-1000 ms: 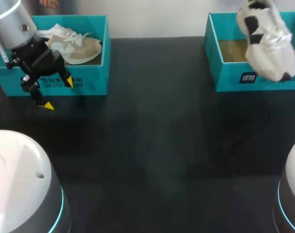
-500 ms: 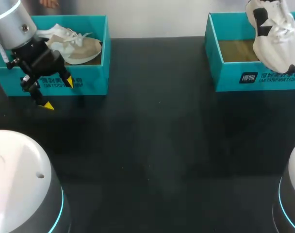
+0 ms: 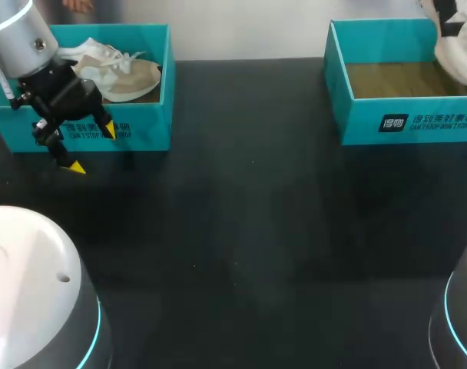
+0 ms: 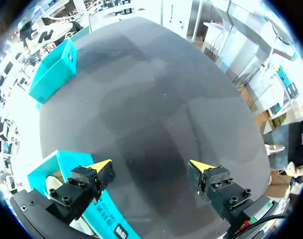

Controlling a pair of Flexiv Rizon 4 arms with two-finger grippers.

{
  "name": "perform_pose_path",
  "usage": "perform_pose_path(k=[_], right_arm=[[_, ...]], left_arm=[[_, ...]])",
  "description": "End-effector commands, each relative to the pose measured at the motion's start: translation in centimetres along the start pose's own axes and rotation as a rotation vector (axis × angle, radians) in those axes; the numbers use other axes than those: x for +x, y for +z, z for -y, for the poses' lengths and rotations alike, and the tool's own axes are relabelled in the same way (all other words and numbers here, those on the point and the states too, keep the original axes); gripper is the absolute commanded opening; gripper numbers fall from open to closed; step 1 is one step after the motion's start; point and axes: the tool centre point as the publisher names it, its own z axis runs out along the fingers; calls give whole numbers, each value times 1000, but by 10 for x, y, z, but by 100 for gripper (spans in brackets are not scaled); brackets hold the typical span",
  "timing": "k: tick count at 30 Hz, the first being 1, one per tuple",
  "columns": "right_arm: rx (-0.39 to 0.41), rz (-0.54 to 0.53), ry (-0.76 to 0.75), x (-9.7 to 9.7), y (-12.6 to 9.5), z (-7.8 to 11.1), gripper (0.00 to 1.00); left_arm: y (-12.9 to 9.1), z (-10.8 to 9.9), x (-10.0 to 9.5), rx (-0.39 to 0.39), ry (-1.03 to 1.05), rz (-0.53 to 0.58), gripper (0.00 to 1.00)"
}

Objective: Take the shoe out of the shoebox, open the shoe tongue, remove and reinsert the insole, then place the shoe into the shoebox

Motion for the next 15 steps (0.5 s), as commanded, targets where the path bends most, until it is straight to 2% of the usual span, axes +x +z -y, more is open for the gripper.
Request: perform_pose_path(k=[1, 4, 8, 10, 15], right_arm=[[-32, -69, -17, -24, 12, 8, 0], [-47, -96, 2, -27, 18, 10, 0], [0, -127, 105, -21, 20, 11, 0], [60, -112, 240, -10, 16, 16, 0], [214, -203, 635, 34, 7, 36, 0]], left_arm=[[0, 0, 1, -3, 0, 1, 100], [0, 0, 1, -3, 0, 1, 100], [0, 0, 1, -3, 0, 1, 100], [0, 0, 1, -3, 0, 1, 100], [0, 0, 1, -3, 0, 1, 100]])
